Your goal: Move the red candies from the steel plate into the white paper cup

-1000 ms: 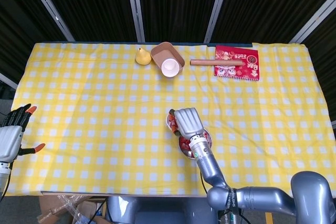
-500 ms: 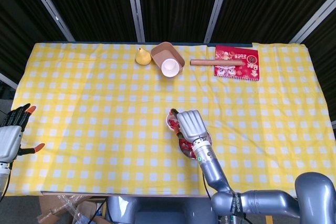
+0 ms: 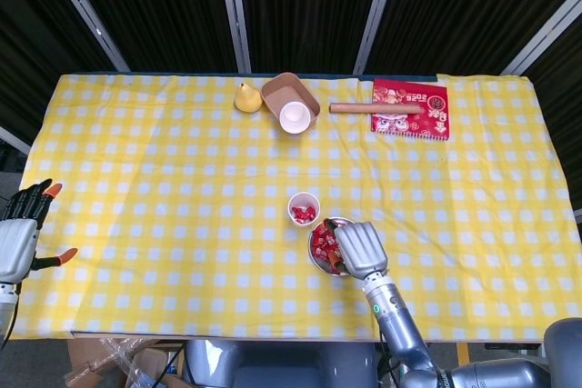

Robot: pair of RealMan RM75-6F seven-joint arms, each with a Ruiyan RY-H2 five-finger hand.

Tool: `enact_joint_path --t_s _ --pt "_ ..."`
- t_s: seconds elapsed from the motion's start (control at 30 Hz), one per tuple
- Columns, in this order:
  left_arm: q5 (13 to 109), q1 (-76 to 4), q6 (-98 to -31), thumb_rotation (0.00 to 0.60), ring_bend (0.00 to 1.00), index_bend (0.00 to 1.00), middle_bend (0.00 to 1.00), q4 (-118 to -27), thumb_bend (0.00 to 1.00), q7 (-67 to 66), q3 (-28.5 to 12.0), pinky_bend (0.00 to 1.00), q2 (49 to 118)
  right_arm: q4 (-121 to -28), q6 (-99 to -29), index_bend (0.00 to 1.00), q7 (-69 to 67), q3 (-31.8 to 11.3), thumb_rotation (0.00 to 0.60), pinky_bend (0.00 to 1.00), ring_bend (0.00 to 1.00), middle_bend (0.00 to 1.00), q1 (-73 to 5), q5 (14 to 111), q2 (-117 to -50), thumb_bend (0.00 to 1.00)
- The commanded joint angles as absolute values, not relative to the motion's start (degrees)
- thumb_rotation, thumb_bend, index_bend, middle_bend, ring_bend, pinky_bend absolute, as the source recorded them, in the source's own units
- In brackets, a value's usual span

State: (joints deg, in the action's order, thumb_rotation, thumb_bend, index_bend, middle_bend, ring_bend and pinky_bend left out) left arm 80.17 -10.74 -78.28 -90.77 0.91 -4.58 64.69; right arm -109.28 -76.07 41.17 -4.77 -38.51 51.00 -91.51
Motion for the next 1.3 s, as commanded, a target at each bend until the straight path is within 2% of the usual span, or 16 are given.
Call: enact_joint_path --t_s 0.03,0.53,0.83,1.3 --pt "80.12 -10.70 -78.41 0.600 0.00 0.00 0.00 -90.72 0.00 0.76 -4.64 0.00 64.80 -109.40 -75.98 0.33 41.05 -3.67 0.600 0.95 0.92 0.85 -37.64 51.02 -91.20 0.42" --pt "79.99 -10.70 -78.49 0.600 0.00 0.00 0.00 -90.54 0.00 0.29 -4.75 0.00 65.02 -107.39 -74.37 0.33 41.29 -0.39 0.600 0.95 0.92 0.85 -34.77 49.80 -93.29 0.40" --pt "80.01 -10.73 -78.37 0.600 0.00 0.00 0.00 -90.50 0.00 0.39 -4.74 0.00 64.97 -105.40 -73.67 0.27 41.63 -1.08 0.600 0.95 0.92 0.85 -34.17 49.16 -94.35 0.39" --pt "79.91 -10.72 -78.32 0.600 0.00 0.00 0.00 -90.59 0.00 0.26 -4.77 0.00 65.00 -102.89 -72.34 0.26 39.56 -2.81 0.600 0.95 0.92 0.85 -33.45 50.09 -95.89 0.39"
